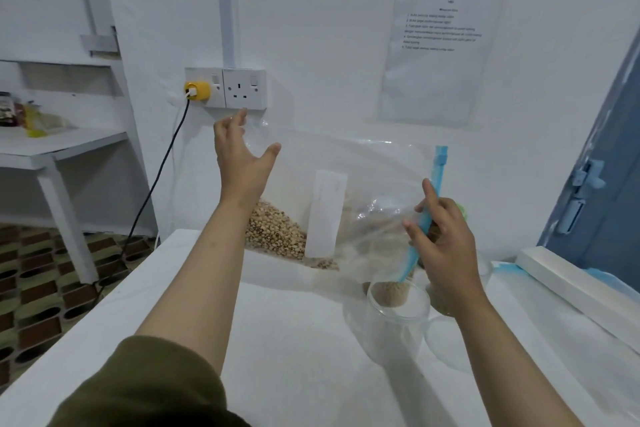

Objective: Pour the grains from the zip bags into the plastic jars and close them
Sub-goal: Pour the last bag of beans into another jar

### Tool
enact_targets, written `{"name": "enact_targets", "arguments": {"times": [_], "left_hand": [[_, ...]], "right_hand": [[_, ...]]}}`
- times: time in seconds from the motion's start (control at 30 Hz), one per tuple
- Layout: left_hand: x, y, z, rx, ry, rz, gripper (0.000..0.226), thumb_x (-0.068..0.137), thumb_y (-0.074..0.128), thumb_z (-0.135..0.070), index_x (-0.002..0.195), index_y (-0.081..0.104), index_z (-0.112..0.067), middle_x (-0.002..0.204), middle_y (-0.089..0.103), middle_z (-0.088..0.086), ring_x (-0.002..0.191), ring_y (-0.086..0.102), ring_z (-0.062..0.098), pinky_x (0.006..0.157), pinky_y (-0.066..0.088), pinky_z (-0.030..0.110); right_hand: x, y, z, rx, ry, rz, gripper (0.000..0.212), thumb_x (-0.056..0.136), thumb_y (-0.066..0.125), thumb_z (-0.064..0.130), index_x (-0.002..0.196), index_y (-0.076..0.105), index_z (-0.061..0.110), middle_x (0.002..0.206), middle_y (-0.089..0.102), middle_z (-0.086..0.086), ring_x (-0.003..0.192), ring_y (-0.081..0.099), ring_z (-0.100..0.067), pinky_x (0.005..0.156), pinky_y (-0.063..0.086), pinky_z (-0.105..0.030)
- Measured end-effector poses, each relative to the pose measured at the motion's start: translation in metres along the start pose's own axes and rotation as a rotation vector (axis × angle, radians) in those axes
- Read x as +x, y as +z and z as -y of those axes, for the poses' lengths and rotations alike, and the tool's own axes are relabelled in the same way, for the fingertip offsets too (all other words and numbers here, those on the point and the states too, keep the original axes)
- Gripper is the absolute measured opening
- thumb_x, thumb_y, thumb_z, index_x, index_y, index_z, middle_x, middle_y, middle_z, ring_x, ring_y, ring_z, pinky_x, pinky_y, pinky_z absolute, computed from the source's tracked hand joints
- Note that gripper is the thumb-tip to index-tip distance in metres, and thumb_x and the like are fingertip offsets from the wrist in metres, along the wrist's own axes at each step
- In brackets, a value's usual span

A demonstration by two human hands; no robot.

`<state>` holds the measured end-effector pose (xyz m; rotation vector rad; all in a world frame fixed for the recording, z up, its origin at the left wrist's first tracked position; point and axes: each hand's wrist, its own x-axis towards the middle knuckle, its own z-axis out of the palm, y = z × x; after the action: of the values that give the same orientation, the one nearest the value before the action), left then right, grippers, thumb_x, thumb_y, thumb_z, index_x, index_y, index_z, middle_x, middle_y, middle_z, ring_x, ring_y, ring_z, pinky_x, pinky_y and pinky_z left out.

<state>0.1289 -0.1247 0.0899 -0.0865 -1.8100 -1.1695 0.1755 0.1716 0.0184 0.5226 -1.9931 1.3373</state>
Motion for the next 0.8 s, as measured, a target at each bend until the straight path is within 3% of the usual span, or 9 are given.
{"name": "enact_targets", "arguments": {"times": [0.27, 0.33, 0.4, 0.5, 0.7, 0.8], "left_hand": [[0.01, -0.001, -0.006, -0.026, 0.024, -0.001, 0.069, 0.087, 0.075, -0.02, 0.145, 0.038, -0.015, 0.131, 0.033, -0.003, 0.121, 0.039, 0.007, 0.105, 0.034, 0.02], [0.012, 0.0, -0.007, -0.015, 0.047, 0.0, 0.068, 0.086, 0.075, -0.019, 0.144, 0.04, -0.015, 0.13, 0.034, -0.004, 0.12, 0.04, 0.007, 0.103, 0.033, 0.015], [0.011, 0.001, -0.007, -0.006, 0.075, 0.006, 0.067, 0.085, 0.076, -0.017, 0.142, 0.041, -0.015, 0.128, 0.033, -0.006, 0.118, 0.041, 0.006, 0.101, 0.032, 0.01], [0.01, 0.003, -0.006, 0.008, 0.096, 0.013, 0.066, 0.085, 0.076, -0.015, 0.142, 0.042, -0.013, 0.127, 0.033, -0.006, 0.118, 0.041, 0.007, 0.103, 0.032, 0.013], [0.01, 0.007, -0.006, 0.015, 0.11, 0.012, 0.066, 0.084, 0.076, -0.014, 0.141, 0.043, -0.013, 0.126, 0.034, -0.005, 0.119, 0.043, 0.01, 0.105, 0.033, 0.017], [0.011, 0.009, -0.006, 0.013, 0.112, 0.005, 0.066, 0.084, 0.076, -0.014, 0.141, 0.043, -0.012, 0.127, 0.034, -0.005, 0.12, 0.042, 0.009, 0.103, 0.032, 0.009]], "right_hand": [[0.011, -0.003, 0.001, 0.021, -0.024, 0.0, 0.063, 0.093, 0.063, 0.008, 0.148, 0.04, 0.026, 0.106, 0.051, 0.01, 0.093, 0.054, -0.003, 0.081, 0.049, -0.012], [0.01, -0.002, -0.005, 0.035, 0.005, 0.004, 0.063, 0.093, 0.064, 0.01, 0.147, 0.04, 0.031, 0.107, 0.052, 0.011, 0.095, 0.054, -0.003, 0.084, 0.053, -0.018], [0.005, 0.001, -0.011, 0.072, 0.049, 0.012, 0.062, 0.094, 0.063, 0.01, 0.145, 0.041, 0.036, 0.107, 0.052, 0.013, 0.099, 0.056, -0.007, 0.089, 0.056, -0.033], [-0.001, 0.005, -0.02, 0.128, 0.099, 0.004, 0.062, 0.094, 0.063, 0.01, 0.146, 0.042, 0.037, 0.107, 0.052, 0.014, 0.098, 0.059, -0.011, 0.088, 0.056, -0.05], [-0.002, 0.006, -0.025, 0.134, 0.121, -0.018, 0.063, 0.094, 0.064, 0.014, 0.148, 0.04, 0.038, 0.109, 0.052, 0.013, 0.105, 0.057, -0.018, 0.087, 0.055, -0.054], [-0.001, 0.004, -0.021, 0.141, 0.119, -0.02, 0.064, 0.094, 0.064, 0.013, 0.148, 0.04, 0.037, 0.107, 0.051, 0.016, 0.105, 0.057, -0.019, 0.087, 0.055, -0.055]]}}
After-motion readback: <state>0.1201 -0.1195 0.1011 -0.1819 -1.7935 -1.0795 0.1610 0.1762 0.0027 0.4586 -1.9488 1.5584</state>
